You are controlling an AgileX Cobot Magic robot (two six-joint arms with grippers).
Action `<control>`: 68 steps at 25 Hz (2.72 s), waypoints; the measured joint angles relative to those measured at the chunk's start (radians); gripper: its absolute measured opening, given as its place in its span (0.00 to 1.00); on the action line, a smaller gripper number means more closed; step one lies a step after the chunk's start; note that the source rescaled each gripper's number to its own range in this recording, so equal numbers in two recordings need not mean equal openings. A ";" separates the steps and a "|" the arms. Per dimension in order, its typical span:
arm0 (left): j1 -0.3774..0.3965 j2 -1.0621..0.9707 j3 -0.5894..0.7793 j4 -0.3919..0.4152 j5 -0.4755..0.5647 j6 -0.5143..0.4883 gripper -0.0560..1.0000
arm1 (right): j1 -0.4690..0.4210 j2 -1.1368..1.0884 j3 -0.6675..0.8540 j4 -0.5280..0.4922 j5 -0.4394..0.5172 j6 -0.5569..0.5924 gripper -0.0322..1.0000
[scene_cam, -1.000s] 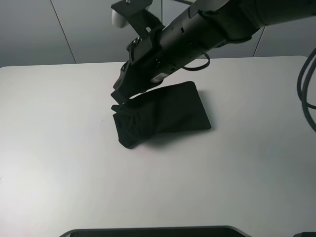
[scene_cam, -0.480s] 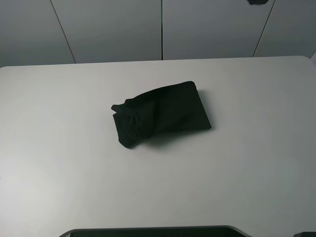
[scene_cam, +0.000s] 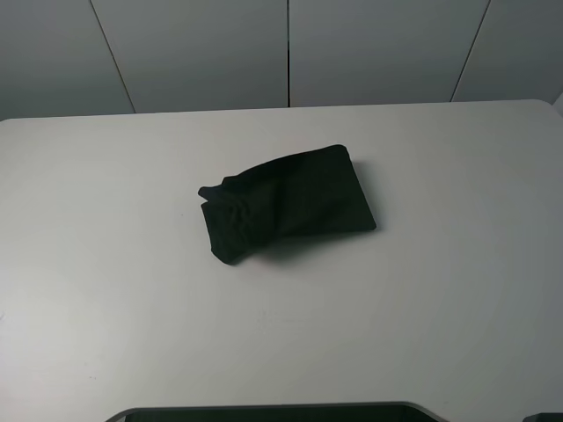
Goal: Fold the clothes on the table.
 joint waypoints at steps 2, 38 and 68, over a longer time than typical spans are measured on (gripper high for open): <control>0.000 -0.007 0.000 -0.024 0.010 0.000 0.94 | 0.000 -0.093 0.000 0.030 0.010 0.000 1.00; 0.251 -0.477 -0.006 -0.201 0.074 0.228 0.95 | -0.468 -0.558 0.036 0.628 0.024 -0.182 1.00; 0.399 -0.477 0.602 -0.463 -0.066 0.314 0.95 | -0.474 -0.558 0.578 0.940 -0.146 0.037 1.00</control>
